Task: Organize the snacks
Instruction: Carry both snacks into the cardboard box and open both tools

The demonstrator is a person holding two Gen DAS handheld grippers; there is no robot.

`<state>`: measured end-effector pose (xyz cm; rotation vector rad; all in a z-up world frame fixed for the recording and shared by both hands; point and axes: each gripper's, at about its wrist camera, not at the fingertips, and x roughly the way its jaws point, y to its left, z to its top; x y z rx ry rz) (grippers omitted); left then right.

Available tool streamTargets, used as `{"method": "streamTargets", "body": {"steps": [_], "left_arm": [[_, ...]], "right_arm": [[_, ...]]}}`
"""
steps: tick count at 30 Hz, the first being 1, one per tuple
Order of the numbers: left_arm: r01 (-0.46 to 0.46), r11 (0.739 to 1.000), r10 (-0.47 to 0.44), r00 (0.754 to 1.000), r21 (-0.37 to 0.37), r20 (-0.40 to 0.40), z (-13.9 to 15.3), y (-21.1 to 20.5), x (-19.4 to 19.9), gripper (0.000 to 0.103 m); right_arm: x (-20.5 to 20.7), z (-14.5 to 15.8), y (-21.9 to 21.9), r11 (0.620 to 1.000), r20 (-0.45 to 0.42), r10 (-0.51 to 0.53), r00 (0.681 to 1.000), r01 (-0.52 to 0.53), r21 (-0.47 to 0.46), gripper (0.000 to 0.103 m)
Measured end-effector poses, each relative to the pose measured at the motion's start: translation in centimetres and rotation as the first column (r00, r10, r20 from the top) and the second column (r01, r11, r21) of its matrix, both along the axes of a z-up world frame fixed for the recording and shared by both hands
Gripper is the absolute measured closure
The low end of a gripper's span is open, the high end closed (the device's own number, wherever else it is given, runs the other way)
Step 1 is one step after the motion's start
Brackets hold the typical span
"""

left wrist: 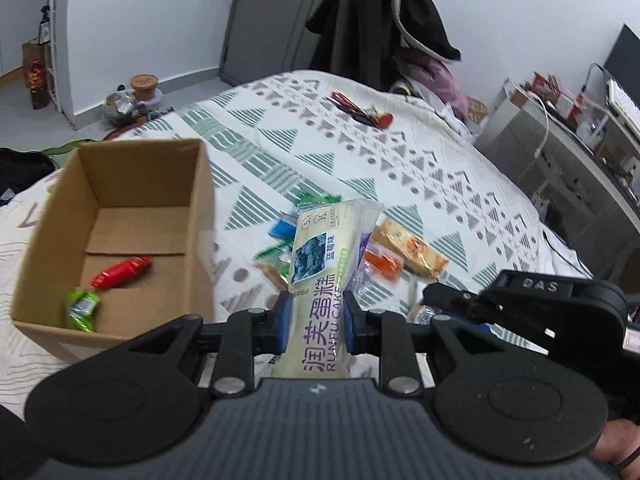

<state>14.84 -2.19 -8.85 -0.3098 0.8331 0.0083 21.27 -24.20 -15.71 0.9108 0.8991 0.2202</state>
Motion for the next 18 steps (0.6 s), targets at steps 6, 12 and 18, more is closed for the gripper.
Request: {"method": "streamTargets", "body": {"steps": [6,12,18], "left_arm": [[-0.061,0.998,0.061,0.998,-0.008,0.021,1.0,3.0,-0.3,0.079],[-0.118,0.993,0.119,0.992,-0.010,0.037,1.8,5.8,-0.5,0.079],[-0.178,0.984,0.179,0.983,-0.013,0.042,2.2,8.7,-0.8,0.079]], "right_arm": [[0.6,0.9,1.8,0.999,0.052,0.050,0.997,-0.050,-0.013,0.085],[1.2,2.0,4.0,0.993,0.102,0.114,0.988,-0.114,-0.006,0.085],[1.0,3.3,6.2,0.983,0.153,0.183,0.971,-0.185,0.000,0.085]]}}
